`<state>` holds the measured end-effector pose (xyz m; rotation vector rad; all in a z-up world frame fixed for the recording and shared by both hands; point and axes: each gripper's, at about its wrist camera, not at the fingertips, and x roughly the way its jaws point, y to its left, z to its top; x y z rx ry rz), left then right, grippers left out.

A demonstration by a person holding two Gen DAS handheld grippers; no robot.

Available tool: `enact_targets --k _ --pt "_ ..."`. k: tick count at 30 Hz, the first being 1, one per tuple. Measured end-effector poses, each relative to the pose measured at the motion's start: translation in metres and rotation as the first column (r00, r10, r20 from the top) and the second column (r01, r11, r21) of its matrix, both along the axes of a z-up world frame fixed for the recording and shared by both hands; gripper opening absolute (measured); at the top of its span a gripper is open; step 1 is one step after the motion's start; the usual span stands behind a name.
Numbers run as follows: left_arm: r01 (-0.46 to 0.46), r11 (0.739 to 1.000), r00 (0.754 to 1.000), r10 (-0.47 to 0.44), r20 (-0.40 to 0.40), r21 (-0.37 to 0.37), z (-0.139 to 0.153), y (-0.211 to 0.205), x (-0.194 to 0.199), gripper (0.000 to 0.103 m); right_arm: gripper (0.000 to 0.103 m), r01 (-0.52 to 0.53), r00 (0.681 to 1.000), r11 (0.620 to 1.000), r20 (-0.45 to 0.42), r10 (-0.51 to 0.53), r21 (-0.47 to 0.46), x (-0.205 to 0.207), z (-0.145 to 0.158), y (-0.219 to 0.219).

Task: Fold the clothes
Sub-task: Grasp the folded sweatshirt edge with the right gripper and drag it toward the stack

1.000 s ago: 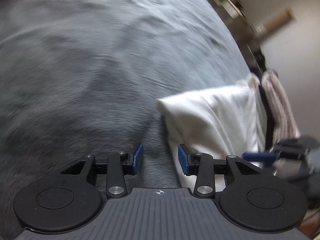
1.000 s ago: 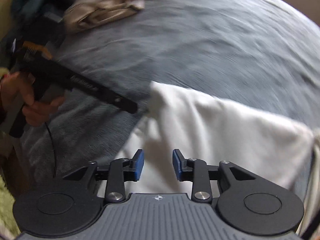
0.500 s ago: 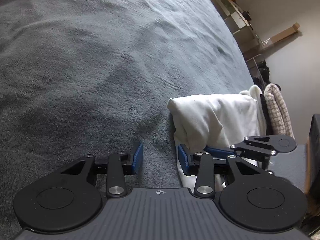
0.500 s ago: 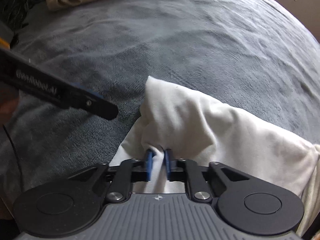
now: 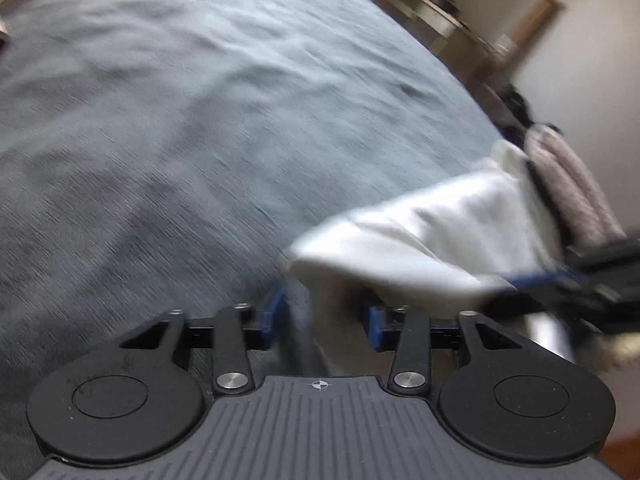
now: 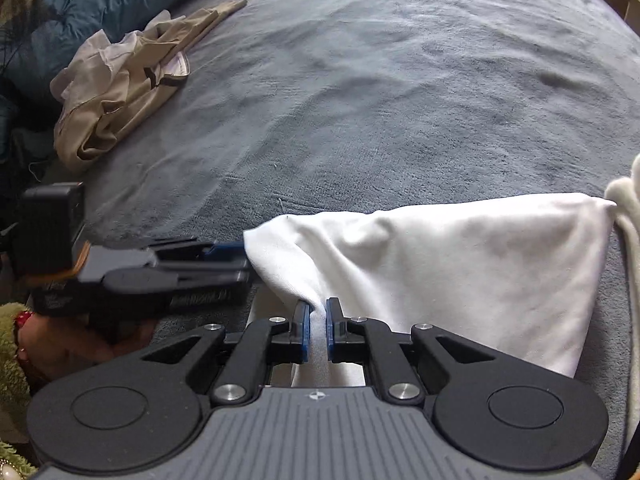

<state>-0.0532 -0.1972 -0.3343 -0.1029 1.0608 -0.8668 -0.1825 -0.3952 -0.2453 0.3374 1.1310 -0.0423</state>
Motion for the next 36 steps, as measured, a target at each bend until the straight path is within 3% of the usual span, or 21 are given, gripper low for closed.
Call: enact_targets --k 5,8,9,12,15,21,24,27,30,33,36 --pt "-0.088 0.995 0.996 0.087 -0.023 -0.035 -0.001 0.011 0.000 0.034 0.009 0.013 1.000 0.999 0.024 -0.014 0.030 -0.004 0.002 -0.005" --pt "-0.220 0.966 0.954 0.185 -0.238 -0.133 -0.013 0.031 0.011 0.034 0.009 0.021 0.999 0.999 0.037 -0.023 0.048 -0.007 0.003 -0.008" --pt "-0.242 0.959 0.941 0.195 -0.276 -0.147 -0.015 0.034 0.012 0.033 0.009 0.023 0.999 0.998 0.042 -0.025 0.054 -0.008 0.004 -0.010" --pt "-0.166 0.976 0.969 0.135 -0.209 -0.142 -0.007 0.024 0.005 0.033 0.009 0.033 0.998 0.997 0.056 -0.037 0.073 -0.011 0.005 -0.013" --pt "-0.136 0.979 0.979 0.108 -0.174 -0.154 -0.001 0.010 0.005 0.033 0.009 0.058 0.996 0.994 0.066 -0.064 0.092 -0.018 0.011 -0.022" --pt "-0.241 0.962 0.948 0.205 -0.241 -0.128 -0.013 0.020 0.010 0.033 0.009 0.034 0.995 0.992 0.089 -0.045 0.124 -0.018 0.016 -0.024" --pt "-0.309 0.939 0.911 0.248 -0.331 -0.149 -0.020 0.034 0.017 0.032 0.009 -0.011 0.995 0.989 0.099 -0.003 0.145 -0.013 0.006 -0.013" --pt "-0.403 0.898 0.844 0.291 -0.451 -0.174 -0.031 0.050 0.028 0.032 0.010 -0.041 0.996 0.985 0.090 0.026 0.168 -0.005 -0.015 0.000" --pt "-0.483 0.857 0.793 0.342 -0.505 -0.178 -0.035 0.067 0.038 0.030 0.015 -0.059 0.996 0.980 0.073 0.045 0.191 0.005 -0.040 0.007" --pt "-0.516 0.840 0.781 0.381 -0.495 -0.166 -0.032 0.078 0.043 0.030 0.019 -0.054 0.998 0.969 0.040 0.046 0.242 0.011 -0.061 0.010" --pt "-0.523 0.841 0.788 0.415 -0.455 -0.139 -0.020 0.080 0.045 0.033 0.037 -0.098 0.993 0.962 0.088 0.078 0.254 0.007 -0.045 0.014"
